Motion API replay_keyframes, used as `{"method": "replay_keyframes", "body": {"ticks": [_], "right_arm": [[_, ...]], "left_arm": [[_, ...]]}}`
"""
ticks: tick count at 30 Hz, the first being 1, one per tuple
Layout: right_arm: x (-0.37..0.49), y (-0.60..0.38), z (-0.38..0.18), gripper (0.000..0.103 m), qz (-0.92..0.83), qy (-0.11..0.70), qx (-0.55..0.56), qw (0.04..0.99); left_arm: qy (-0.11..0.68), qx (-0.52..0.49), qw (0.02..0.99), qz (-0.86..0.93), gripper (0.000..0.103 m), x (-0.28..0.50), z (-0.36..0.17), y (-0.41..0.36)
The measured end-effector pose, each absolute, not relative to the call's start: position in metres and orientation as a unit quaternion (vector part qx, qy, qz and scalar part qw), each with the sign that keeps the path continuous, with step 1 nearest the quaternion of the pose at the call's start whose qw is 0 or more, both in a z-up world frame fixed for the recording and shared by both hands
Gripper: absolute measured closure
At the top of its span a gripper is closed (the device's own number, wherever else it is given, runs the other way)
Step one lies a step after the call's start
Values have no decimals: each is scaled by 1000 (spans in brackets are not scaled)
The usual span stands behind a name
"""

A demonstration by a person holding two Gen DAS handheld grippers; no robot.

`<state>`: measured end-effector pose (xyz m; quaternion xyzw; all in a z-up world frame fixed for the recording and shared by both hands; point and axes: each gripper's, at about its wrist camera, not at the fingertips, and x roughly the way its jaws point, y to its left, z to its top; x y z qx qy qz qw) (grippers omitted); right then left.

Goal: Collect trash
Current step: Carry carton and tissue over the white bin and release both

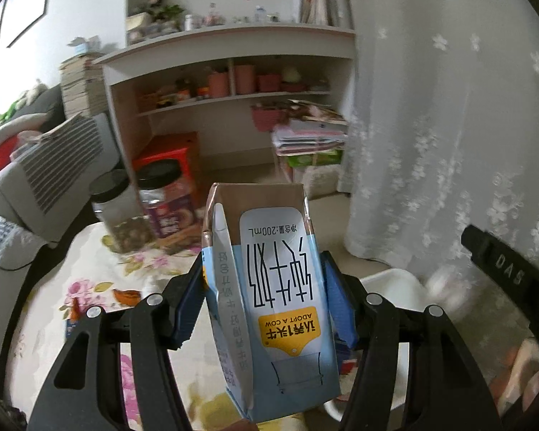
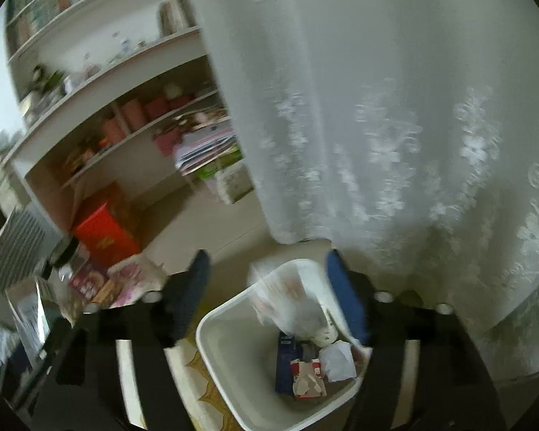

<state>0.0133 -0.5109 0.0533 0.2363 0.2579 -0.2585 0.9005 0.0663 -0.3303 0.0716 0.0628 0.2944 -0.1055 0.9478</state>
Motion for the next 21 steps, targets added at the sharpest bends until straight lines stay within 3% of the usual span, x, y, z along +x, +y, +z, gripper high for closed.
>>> {"method": "replay_keyframes", "body": {"ticks": [7, 11, 14, 21], "right_arm": [[-8, -544, 59, 13, -302, 228, 273, 884], [-18, -558, 59, 12, -317, 217, 292, 876], [-21, -564, 60, 11, -324, 211, 298, 873], [-23, -563, 64, 8, -340, 204, 286, 872]], "left_arm": [[311, 78, 937, -141, 43, 62, 61, -374], [329, 81, 926, -166, 42, 60, 53, -392], [349, 72, 914, -193, 23, 61, 49, -404], [384, 53, 896, -218, 22, 65, 44, -407]]}}
